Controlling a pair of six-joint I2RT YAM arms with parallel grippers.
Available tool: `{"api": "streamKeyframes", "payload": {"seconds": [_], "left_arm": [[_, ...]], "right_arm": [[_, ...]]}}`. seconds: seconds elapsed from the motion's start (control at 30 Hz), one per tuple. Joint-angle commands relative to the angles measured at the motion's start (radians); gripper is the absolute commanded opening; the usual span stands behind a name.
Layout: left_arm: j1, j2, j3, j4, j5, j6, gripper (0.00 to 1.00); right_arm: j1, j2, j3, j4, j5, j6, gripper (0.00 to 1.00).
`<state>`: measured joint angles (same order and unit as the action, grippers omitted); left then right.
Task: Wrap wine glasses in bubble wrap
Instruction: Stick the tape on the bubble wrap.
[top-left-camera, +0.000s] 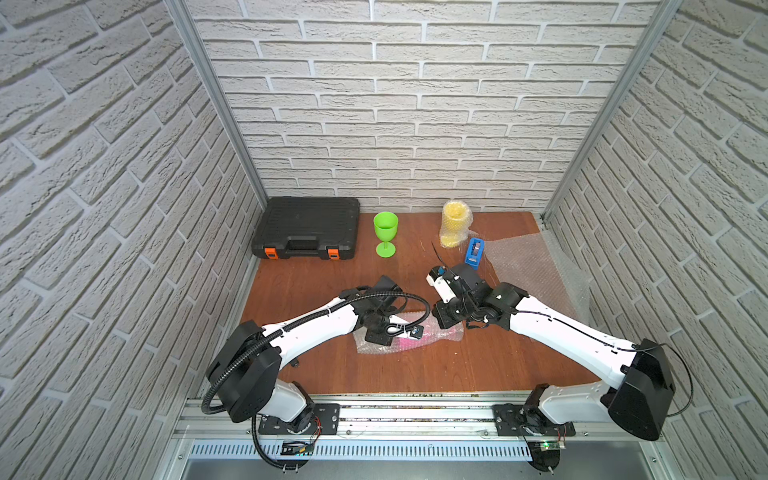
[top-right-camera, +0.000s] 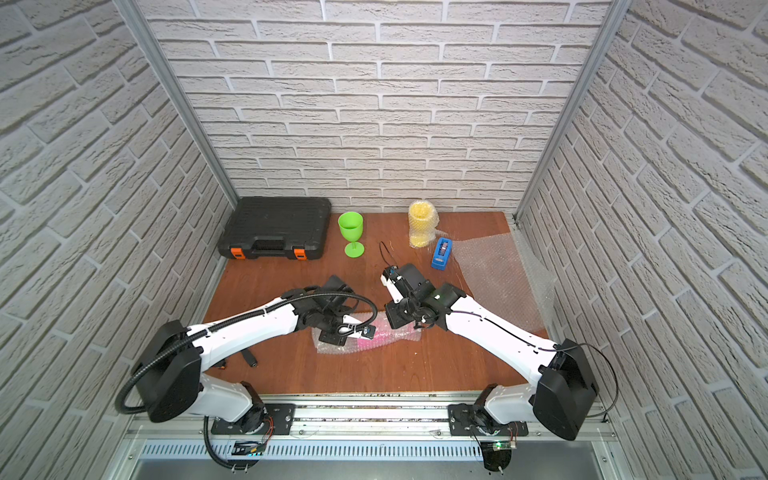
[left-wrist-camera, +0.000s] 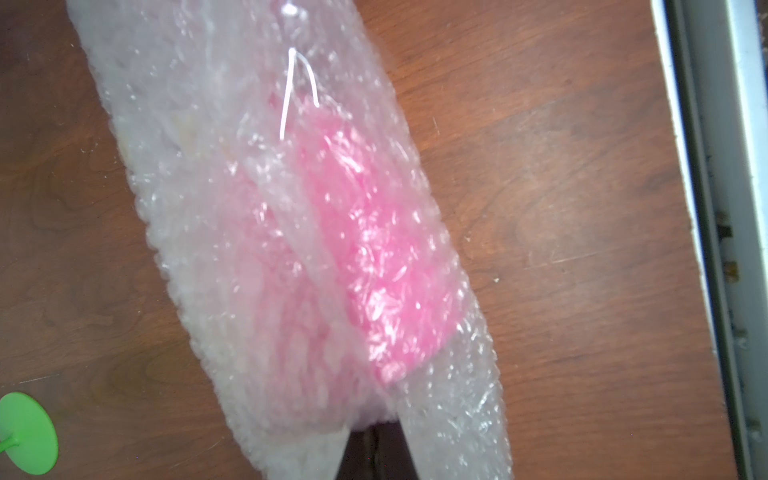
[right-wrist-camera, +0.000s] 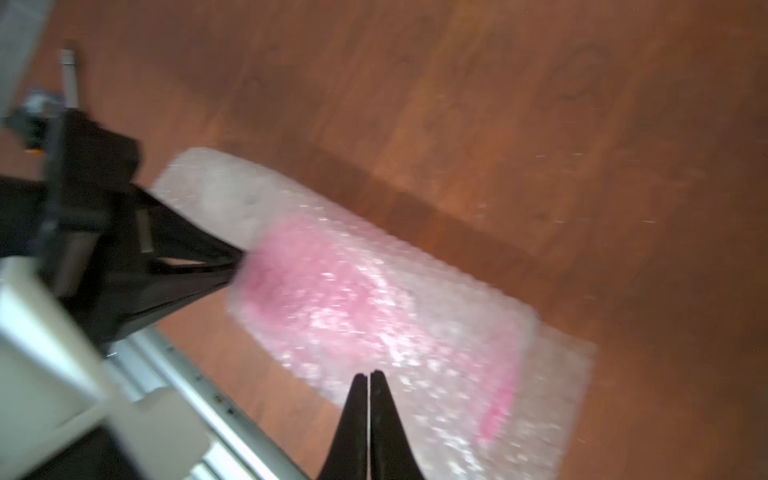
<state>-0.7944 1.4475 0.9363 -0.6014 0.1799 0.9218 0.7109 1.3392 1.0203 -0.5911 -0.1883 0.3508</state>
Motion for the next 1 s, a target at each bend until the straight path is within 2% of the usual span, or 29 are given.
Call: {"api": "streamKeyframes", "payload": {"seconds": [0.0, 0.13, 0.3, 0.43, 0.53, 0.73, 0.9, 0.97], "left_arm": [[0.015, 0.003, 0.019, -0.032, 0.047, -0.006, 0.00], [0.024, 0.013, 0.027, -0.037, 0.062, -0.003, 0.00], [0.041, 0.030, 0.044, -0.046, 0.080, -0.006, 0.00], [0.062, 0.046, 0.062, -0.060, 0.106, -0.008, 0.00], [0.084, 0.057, 0.077, -0.068, 0.144, -0.006, 0.00], [0.133, 0.108, 0.144, -0.122, 0.221, 0.002, 0.00], [0.159, 0.129, 0.167, -0.144, 0.260, 0.006, 0.00], [0.169, 0.132, 0.169, -0.146, 0.270, 0.006, 0.00]], "right_arm": [[0.004, -0.006, -0.089, 0.126, -0.296, 0.103, 0.03], [0.004, 0.018, -0.138, 0.157, -0.322, 0.110, 0.03], [0.004, 0.082, -0.099, 0.005, -0.036, 0.075, 0.03], [0.004, 0.029, -0.091, -0.036, 0.072, 0.044, 0.03], [0.004, -0.022, -0.089, -0.059, 0.082, -0.004, 0.02], [0.007, -0.049, -0.136, 0.036, -0.070, -0.108, 0.03], [0.009, 0.019, -0.171, 0.177, -0.043, -0.111, 0.03], [0.009, 0.057, -0.183, 0.201, 0.007, -0.109, 0.03]]}}
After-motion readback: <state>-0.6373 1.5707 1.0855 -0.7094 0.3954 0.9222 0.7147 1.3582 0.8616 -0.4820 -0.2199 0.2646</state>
